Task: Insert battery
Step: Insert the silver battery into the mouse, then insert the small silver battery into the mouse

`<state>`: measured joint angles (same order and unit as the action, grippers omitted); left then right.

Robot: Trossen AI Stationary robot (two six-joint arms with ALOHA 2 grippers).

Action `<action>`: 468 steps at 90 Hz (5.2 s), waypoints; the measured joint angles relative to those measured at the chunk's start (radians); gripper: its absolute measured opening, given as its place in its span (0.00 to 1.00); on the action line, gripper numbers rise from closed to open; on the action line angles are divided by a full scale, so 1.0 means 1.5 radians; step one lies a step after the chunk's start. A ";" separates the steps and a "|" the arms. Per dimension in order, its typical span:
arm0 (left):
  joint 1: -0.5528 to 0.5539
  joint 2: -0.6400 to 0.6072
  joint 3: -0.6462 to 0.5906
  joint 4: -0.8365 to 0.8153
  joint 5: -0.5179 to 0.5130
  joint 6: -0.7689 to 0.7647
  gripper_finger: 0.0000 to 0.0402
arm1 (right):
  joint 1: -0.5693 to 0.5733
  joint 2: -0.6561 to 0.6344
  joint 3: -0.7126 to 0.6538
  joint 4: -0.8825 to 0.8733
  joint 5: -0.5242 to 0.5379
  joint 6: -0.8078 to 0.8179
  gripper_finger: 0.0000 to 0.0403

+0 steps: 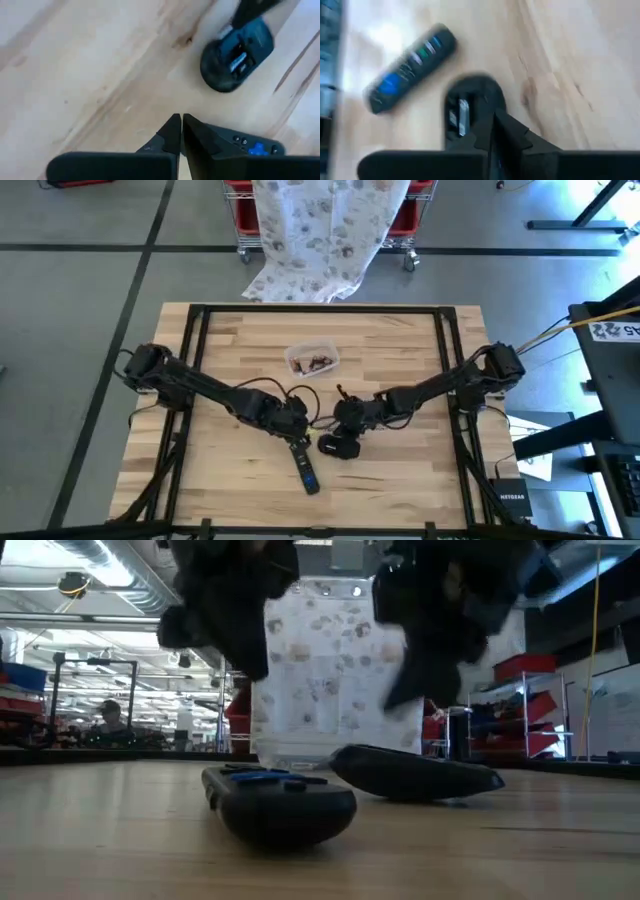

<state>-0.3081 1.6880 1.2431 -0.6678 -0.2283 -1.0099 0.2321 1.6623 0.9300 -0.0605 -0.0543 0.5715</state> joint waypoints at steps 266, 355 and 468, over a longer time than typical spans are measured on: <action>0.465 -0.012 -0.210 0.434 0.097 0.294 0.03 | -0.430 -0.038 0.143 -0.146 -0.239 -0.422 0.27; 0.353 -0.013 -0.049 0.143 -0.309 0.570 0.02 | -0.370 0.103 0.143 -0.062 -0.120 -0.789 0.41; 0.335 -0.011 -0.051 0.164 -0.279 0.508 0.02 | -0.326 0.169 0.157 -0.035 -0.103 -0.783 0.61</action>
<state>0.1951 1.6711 1.1664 -0.4221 -0.6475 -0.2471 -0.2565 1.9156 1.1648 -0.1130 -0.2094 -0.6037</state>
